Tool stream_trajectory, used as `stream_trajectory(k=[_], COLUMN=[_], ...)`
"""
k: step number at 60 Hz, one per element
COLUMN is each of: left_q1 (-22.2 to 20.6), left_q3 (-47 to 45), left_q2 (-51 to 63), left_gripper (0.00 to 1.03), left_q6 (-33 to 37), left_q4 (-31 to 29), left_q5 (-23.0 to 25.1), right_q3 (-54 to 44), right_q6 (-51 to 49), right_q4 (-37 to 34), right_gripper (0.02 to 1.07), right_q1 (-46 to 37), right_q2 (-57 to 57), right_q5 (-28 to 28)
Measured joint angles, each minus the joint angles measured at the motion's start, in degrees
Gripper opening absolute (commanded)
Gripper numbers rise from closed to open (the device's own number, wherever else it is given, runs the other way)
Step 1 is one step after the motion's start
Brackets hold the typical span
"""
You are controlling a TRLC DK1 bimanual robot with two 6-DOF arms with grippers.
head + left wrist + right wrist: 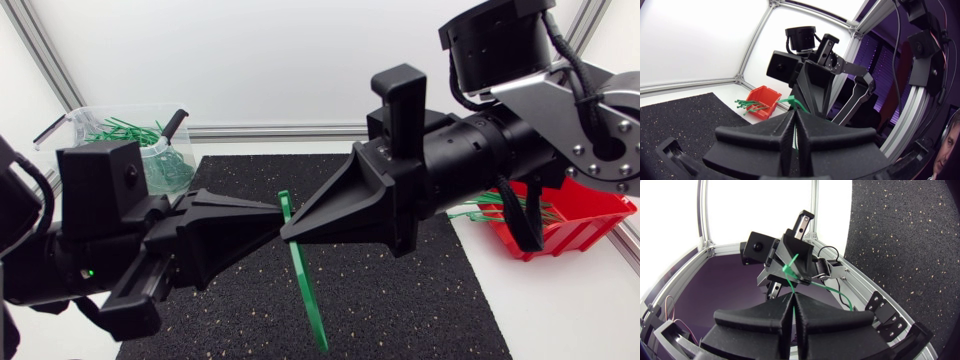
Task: Take a green cable tie from the red box, thread the tail through the head to close it, then place it in the transparent bin on the left.
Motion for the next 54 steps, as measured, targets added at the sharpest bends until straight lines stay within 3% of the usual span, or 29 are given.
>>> stream_trajectory(k=[10,37,46,54], left_q1=[-2.43,-3.72,-3.06,-1.03], left_q3=[-0.76,-0.87,-0.87,-0.87], left_q2=[-0.72,-2.78,-1.7,-0.55], left_gripper=[0.04,0.04,0.04,0.04], left_q6=[2.8,5.16,7.43,9.79], left_q4=[-0.7,-2.93,-2.38,-1.75], left_q5=[-1.25,-3.96,-3.48,-3.1], right_q3=[0.0,0.22,0.22,0.22], right_q6=[0.02,0.02,0.0,0.0], right_q4=[-0.35,-0.96,-1.29,-1.97], right_gripper=[0.08,0.08,0.36,0.39], right_q1=[-0.68,-0.66,-0.68,-1.27], right_q2=[-1.07,-0.44,-0.55,-1.05], right_q5=[0.28,-0.11,0.33,0.2])
